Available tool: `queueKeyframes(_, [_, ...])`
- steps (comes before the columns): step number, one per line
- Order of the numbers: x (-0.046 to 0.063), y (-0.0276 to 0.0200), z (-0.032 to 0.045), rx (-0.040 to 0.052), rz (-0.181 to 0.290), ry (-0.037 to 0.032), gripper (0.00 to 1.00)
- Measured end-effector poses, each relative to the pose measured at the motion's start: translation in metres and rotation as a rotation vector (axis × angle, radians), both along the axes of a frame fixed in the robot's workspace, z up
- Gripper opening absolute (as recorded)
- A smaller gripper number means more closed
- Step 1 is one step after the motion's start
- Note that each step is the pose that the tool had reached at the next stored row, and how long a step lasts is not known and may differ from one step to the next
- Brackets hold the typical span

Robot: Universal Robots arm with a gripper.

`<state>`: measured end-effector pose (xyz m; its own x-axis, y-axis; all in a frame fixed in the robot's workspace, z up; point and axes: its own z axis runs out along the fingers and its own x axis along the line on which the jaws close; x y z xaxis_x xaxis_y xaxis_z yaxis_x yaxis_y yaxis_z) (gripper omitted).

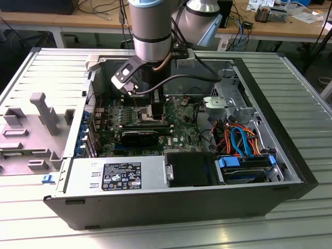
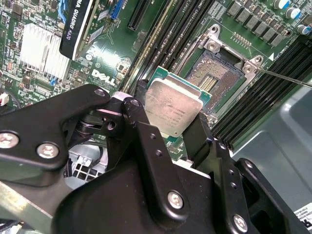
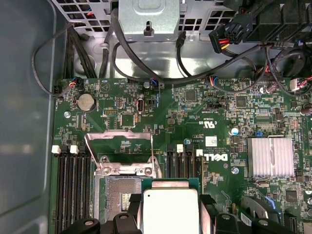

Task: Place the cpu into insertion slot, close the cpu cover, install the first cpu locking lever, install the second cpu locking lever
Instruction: 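Place the cpu into insertion slot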

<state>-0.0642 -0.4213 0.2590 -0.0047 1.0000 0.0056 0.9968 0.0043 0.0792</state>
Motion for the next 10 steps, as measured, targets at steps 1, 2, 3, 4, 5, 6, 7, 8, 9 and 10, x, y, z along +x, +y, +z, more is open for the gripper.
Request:
queueKeyframes(1, [-0.0006, 0.0, -0.0001, 0.0, 0.0, 0.0, 0.55])
queueKeyframes(2, [-0.0008, 0.0, -0.0001, 0.0001, 0.0, 0.0, 0.55])
queueKeyframes(3, [-0.0009, 0.0, -0.0001, 0.0, 0.0, 0.0, 0.55])
queueKeyframes(4, [-0.0011, 0.0, -0.0002, 0.0, 0.0, 0.0, 0.55])
queueKeyframes(5, [-0.0013, 0.0, -0.0002, 0.0, 0.0, 0.0, 0.55])
queueKeyframes(6, [-0.0015, 0.0, -0.0002, 0.0, 0.0, 0.0, 0.55])
queueKeyframes(7, [-0.0016, 0.0, -0.0003, 0.0, 0.0, 0.0, 0.55])
queueKeyframes(8, [-0.0019, 0.0, -0.0003, 0.0, 0.0, 0.0, 0.55])
queueKeyframes(9, [-0.0023, 0.0, -0.0004, 0.0001, 0.0, 0.0, 0.55])
queueKeyframes(10, [-0.0024, 0.0, -0.0004, 0.0001, 0.0, 0.0001, 0.55])
